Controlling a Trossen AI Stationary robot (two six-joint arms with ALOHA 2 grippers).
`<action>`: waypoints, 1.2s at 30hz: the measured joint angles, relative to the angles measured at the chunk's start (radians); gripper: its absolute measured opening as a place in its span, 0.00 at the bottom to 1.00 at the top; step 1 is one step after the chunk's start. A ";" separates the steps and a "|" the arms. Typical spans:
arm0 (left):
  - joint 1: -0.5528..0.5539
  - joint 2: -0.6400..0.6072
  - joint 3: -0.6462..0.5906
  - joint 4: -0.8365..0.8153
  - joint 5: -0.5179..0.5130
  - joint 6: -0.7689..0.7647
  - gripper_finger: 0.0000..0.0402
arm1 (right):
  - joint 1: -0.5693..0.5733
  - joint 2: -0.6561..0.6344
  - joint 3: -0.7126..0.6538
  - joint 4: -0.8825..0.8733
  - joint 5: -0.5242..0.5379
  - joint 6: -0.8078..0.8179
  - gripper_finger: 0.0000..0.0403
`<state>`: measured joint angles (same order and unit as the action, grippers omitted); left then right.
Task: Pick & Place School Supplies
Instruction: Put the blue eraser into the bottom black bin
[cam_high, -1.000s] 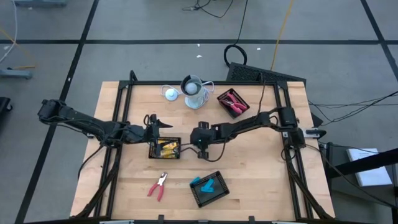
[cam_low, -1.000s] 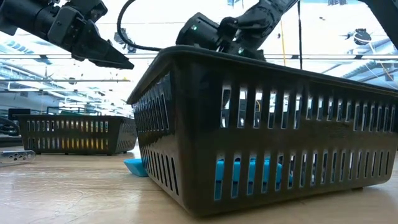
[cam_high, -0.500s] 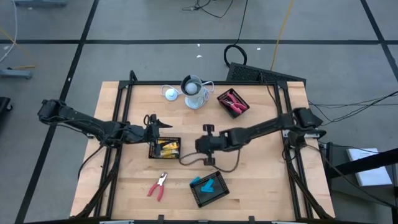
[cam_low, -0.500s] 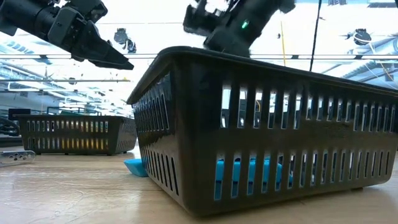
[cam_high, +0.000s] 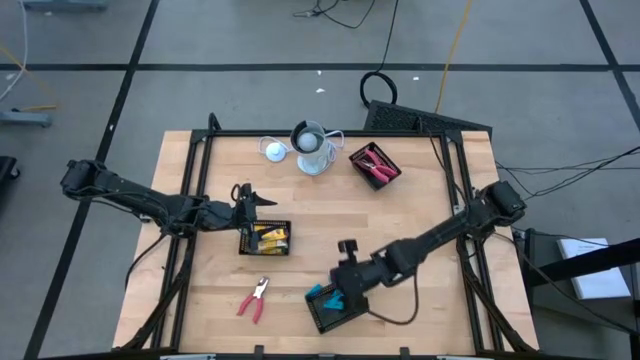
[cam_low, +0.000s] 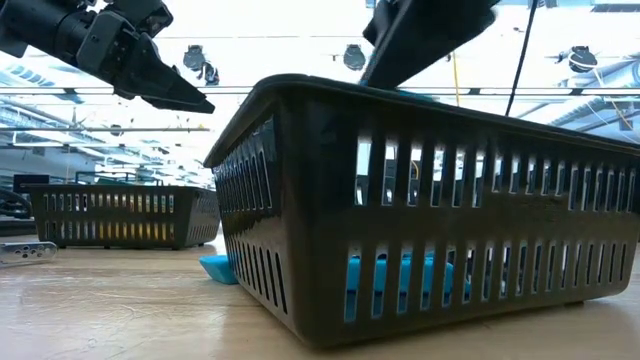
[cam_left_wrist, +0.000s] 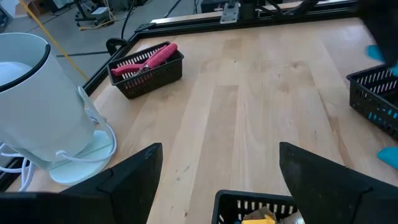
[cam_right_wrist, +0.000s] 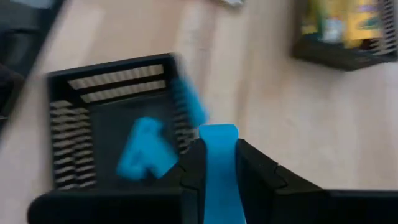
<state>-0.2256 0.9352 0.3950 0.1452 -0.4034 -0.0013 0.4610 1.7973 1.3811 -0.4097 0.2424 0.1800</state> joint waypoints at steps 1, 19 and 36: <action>0.000 0.000 0.000 0.000 0.000 0.000 0.81 | 0.012 0.000 0.000 0.000 -0.021 0.010 0.12; 0.000 0.000 0.000 -0.014 0.001 -0.020 0.81 | 0.045 0.094 -0.056 0.151 -0.195 0.086 0.12; 0.000 0.000 0.000 -0.015 0.001 -0.018 0.81 | -0.016 0.116 -0.156 0.106 -0.157 0.187 0.12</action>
<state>-0.2260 0.9351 0.3954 0.1303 -0.4023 -0.0195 0.4446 1.9137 1.2247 -0.3034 0.0852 0.3671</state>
